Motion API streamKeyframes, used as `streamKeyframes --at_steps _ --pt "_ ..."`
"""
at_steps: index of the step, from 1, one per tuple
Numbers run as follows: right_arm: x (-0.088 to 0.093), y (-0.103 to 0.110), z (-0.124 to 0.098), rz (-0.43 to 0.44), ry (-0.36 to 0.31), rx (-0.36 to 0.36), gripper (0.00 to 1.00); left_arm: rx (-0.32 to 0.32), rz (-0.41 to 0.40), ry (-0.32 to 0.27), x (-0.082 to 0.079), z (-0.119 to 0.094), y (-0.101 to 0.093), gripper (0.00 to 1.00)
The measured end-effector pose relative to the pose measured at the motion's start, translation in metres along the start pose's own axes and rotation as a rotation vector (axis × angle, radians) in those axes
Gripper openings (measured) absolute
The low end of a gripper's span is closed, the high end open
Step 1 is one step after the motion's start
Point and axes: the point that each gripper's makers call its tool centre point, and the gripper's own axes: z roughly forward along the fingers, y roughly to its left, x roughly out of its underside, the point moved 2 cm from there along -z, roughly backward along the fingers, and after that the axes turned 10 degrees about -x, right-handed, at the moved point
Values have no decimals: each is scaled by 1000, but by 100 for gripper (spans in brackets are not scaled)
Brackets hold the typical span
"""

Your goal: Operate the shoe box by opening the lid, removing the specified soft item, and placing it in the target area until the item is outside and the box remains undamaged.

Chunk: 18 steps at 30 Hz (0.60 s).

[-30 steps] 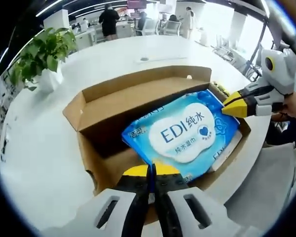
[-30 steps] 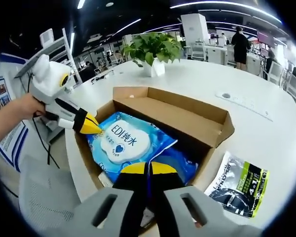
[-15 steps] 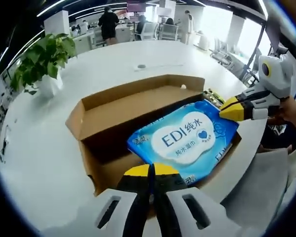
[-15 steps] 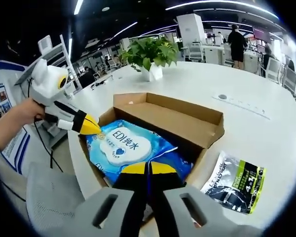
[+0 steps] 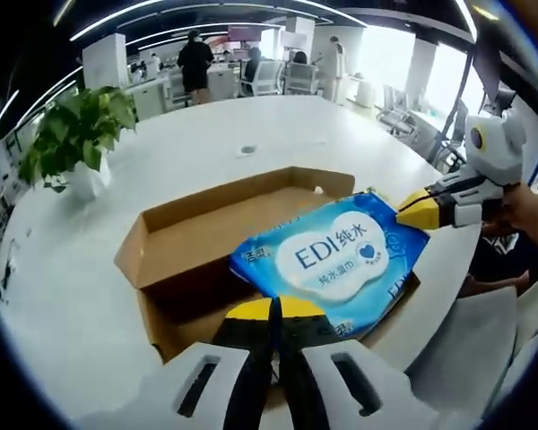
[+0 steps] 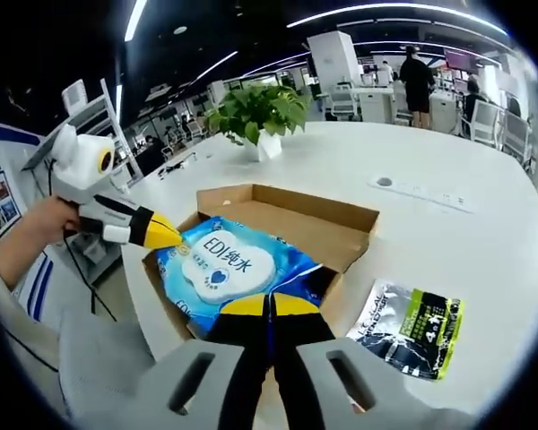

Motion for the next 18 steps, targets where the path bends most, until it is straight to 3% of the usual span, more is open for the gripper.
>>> streamKeyframes --at_steps 18 --pt "-5 -34 -50 42 -37 82 0 53 13 -50 -34 13 -46 0"
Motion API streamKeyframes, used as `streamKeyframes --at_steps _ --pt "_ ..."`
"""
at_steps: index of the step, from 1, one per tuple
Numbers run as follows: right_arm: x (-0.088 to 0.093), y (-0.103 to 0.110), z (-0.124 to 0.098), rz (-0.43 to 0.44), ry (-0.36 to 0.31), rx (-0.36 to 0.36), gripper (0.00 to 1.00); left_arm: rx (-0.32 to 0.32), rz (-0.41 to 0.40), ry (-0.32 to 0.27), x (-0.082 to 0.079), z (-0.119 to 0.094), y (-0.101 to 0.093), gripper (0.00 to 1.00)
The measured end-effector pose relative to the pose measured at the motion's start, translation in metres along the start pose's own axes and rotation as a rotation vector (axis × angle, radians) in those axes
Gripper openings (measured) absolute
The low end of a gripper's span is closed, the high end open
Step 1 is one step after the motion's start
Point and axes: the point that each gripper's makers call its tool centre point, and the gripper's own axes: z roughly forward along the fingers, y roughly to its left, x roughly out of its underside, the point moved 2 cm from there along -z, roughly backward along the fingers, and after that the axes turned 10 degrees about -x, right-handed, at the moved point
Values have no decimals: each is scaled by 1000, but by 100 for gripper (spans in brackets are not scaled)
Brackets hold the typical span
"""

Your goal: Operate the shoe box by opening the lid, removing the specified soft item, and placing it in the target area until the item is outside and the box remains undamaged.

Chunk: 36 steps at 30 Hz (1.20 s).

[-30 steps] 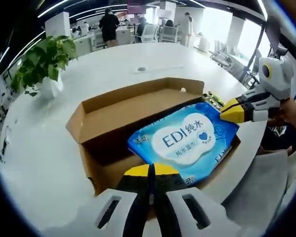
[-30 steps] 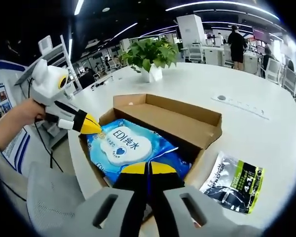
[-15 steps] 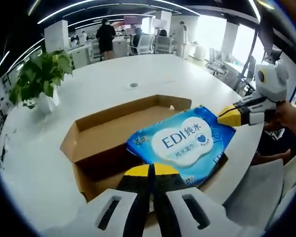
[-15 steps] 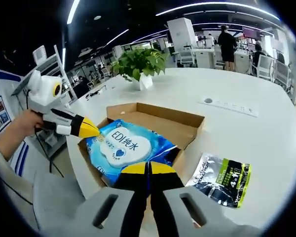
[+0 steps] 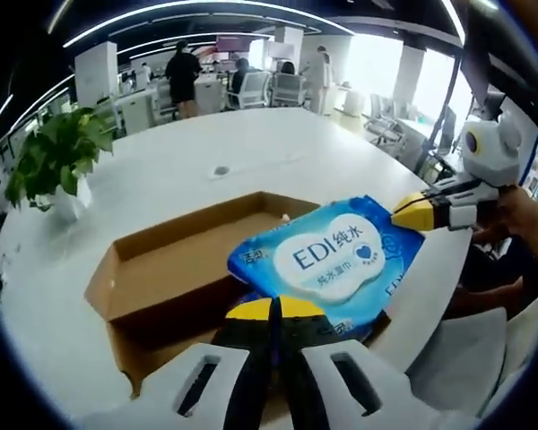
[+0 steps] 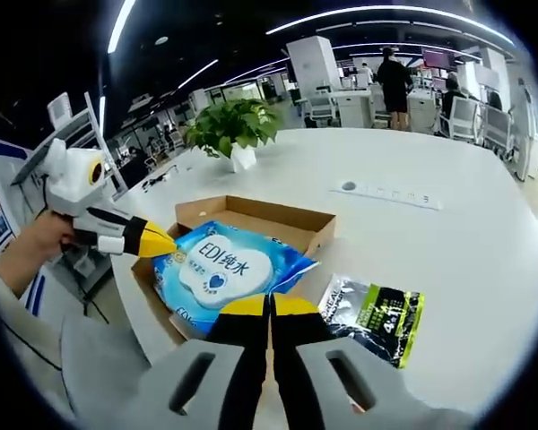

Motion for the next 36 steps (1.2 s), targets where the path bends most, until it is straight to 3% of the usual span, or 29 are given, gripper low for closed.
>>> streamKeyframes --at_steps 22,36 --pt "1 -52 -51 21 -36 87 0 57 29 -93 -43 27 -61 0" --pt "6 -89 -76 26 -35 151 0 90 53 -124 -57 51 -100 0"
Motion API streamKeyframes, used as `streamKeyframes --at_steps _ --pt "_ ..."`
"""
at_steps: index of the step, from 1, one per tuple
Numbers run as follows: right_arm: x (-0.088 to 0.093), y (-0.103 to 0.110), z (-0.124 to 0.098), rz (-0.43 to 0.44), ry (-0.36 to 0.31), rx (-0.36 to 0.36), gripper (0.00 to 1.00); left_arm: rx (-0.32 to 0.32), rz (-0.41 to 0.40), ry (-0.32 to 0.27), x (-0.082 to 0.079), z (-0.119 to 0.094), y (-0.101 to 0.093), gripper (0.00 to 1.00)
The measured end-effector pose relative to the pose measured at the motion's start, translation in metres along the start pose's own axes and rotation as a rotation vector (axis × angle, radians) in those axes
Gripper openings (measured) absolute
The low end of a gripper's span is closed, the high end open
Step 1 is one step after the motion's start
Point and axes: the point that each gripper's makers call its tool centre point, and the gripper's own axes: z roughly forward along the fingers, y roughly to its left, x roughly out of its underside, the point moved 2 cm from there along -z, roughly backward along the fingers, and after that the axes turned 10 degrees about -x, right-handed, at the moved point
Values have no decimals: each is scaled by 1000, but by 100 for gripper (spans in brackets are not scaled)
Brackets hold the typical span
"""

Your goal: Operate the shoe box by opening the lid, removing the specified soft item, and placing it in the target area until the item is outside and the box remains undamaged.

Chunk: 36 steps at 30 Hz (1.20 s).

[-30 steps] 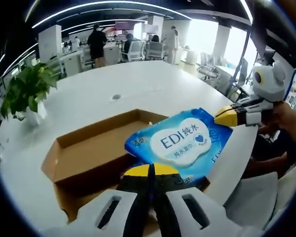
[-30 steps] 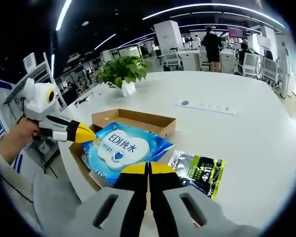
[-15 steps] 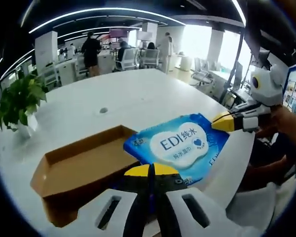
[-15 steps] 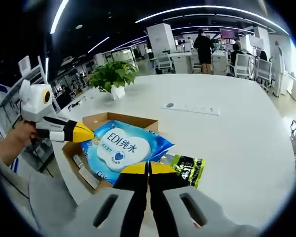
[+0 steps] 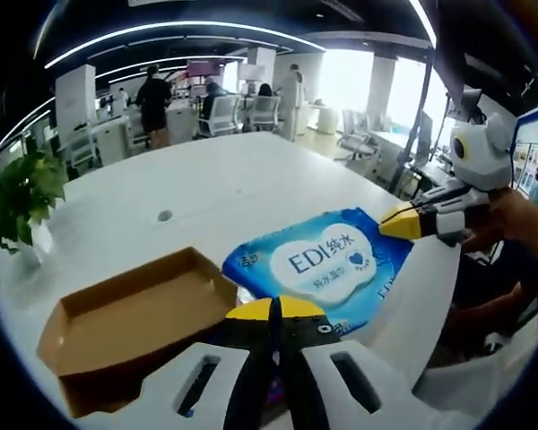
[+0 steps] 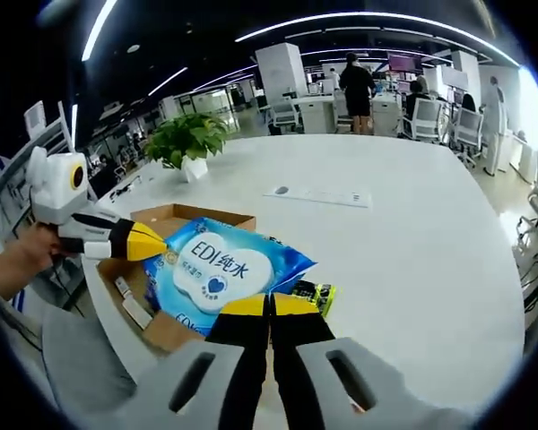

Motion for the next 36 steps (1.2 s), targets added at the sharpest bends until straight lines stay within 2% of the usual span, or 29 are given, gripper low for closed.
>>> streamKeyframes --at_steps 10,22,29,35,36 --pt "6 -22 4 -10 16 26 0 17 9 10 3 23 -12 0" --pt "22 -44 28 -11 62 18 0 12 70 79 20 55 -14 0" --pt "30 -54 42 -21 94 17 0 1 147 132 32 73 -12 0" --pt "36 -61 53 -35 114 17 0 -6 276 172 42 85 -13 0" --pt "37 -61 54 -34 116 16 0 -8 278 177 43 86 -13 0"
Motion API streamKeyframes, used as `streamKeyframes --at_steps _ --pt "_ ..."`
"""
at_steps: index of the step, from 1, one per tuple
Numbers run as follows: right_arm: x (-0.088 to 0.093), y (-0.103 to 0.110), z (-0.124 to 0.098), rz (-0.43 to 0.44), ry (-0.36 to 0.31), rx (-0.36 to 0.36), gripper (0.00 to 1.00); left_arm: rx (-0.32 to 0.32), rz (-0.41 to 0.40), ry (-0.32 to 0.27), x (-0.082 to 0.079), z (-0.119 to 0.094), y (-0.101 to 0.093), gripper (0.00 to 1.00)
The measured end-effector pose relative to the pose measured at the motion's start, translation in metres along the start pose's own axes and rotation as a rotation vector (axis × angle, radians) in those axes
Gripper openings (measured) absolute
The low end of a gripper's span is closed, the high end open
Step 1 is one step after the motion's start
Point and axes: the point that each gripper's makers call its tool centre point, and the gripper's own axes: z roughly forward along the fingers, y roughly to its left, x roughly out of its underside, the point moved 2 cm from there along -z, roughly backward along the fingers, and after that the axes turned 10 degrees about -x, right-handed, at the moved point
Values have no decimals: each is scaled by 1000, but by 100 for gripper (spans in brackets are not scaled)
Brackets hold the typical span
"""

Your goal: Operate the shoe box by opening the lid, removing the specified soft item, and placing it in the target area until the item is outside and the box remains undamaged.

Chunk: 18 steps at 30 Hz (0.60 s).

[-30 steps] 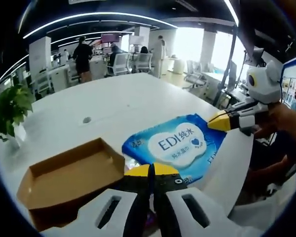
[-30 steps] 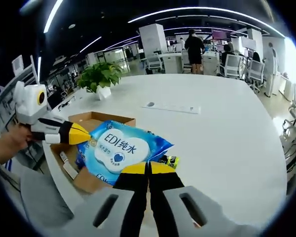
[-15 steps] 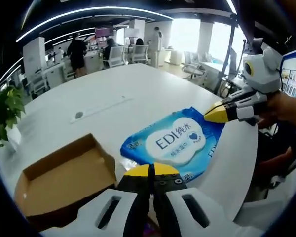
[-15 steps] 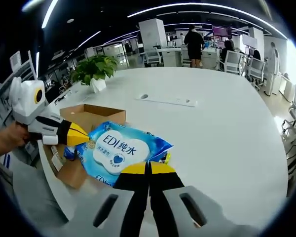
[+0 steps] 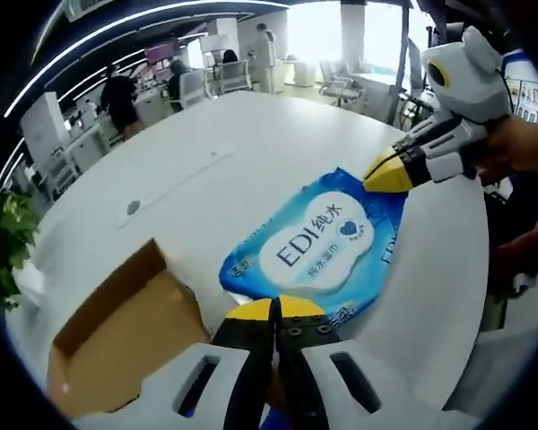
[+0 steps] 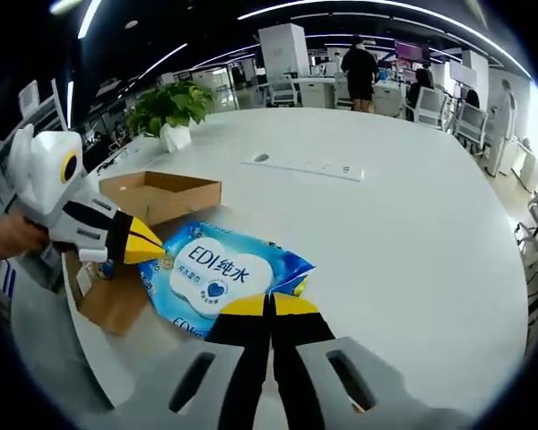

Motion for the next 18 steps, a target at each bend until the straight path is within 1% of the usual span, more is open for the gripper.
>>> streamKeyframes --at_steps 10,14,18 --pt "11 -10 14 18 13 11 0 -20 159 36 3 13 -4 0" --pt "15 -11 18 20 23 12 0 -22 200 54 7 16 -8 0" --pt "20 -12 23 15 26 11 0 -34 226 65 11 18 -7 0"
